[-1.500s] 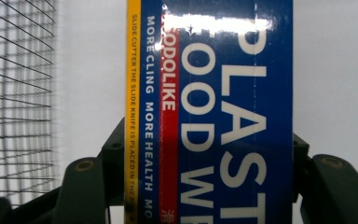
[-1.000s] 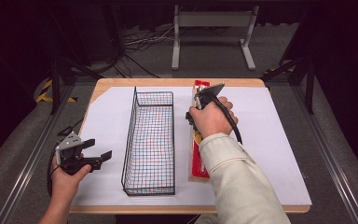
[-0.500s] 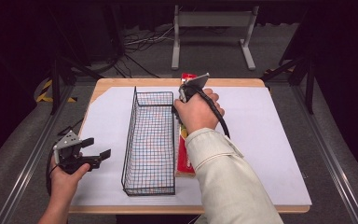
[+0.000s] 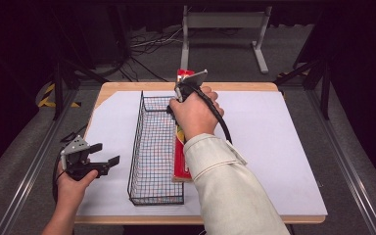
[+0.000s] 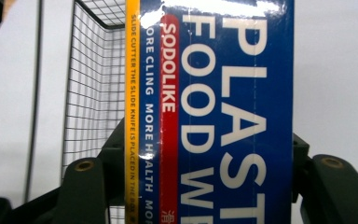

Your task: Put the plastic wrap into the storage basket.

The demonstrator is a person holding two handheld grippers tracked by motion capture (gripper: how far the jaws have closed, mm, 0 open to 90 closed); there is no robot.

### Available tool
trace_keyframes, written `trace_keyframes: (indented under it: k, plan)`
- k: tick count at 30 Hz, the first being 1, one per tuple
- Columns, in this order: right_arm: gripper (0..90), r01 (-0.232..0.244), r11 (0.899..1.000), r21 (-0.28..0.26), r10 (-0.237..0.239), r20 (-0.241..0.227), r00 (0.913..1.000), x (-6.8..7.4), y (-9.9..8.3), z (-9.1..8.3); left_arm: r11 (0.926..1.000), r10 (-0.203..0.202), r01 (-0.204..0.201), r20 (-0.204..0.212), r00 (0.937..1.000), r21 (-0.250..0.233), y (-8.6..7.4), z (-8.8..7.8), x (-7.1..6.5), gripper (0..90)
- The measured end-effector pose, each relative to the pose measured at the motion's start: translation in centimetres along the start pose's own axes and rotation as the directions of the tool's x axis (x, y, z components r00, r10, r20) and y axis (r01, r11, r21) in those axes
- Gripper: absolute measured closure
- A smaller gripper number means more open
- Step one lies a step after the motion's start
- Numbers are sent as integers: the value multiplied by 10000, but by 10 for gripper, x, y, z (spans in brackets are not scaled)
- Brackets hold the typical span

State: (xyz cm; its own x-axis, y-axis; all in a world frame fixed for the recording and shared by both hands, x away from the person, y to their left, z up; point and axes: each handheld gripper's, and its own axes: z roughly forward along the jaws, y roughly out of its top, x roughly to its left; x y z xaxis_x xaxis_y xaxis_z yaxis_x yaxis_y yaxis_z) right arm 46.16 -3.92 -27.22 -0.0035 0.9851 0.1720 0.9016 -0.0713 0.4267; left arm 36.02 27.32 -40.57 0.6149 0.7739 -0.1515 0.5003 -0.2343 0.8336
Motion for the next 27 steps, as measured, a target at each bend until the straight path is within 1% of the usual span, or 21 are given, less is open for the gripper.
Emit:
trace_keyframes:
  k: [3,4,7,10,13,15,17,20,22,23,27]
  plan:
    - [401,-23,9999,-159,22,-98,9999,5,2,-2,10000,-9,9,-8,10000,-3,0,0,0,121]
    - [401,65,9998,-200,-68,-115,9999,6,2,-2,10000,-43,43,-5,10000,-14,0,0,0,121]
    - [401,149,9998,-123,-151,-149,9998,11,1,0,10000,-74,74,-13,10000,-1,-1,0,1,121]
    - [400,258,9995,-155,-262,-270,9993,17,0,3,9999,-94,93,-112,9999,-83,-1,-1,1,122]
    - [400,321,9995,-75,-324,-404,9987,23,-2,8,9999,-152,152,-78,9999,-78,-1,-1,2,122]
    - [400,266,9996,-9,-267,-462,9986,25,-2,9,9999,-114,114,-76,9999,-64,-1,-1,2,122]
    - [400,358,9994,-5,-358,-566,9978,28,-2,13,9999,-110,110,-80,9999,-47,-2,0,2,122]
    - [399,400,9991,-161,-411,-728,9965,31,-1,16,9999,-120,119,-57,9999,-33,-2,0,2,121]
    - [400,372,9992,-158,-383,-785,9962,34,-2,19,9999,-99,99,-49,9999,-21,-2,0,2,121]
    - [399,326,9995,-55,-330,-798,9963,37,-3,21,9999,-106,106,-60,9999,-18,-2,1,2,121]
    - [398,259,9997,-5,-259,-889,9957,40,-5,25,10000,-95,95,-69,9999,4,-2,1,3,121]
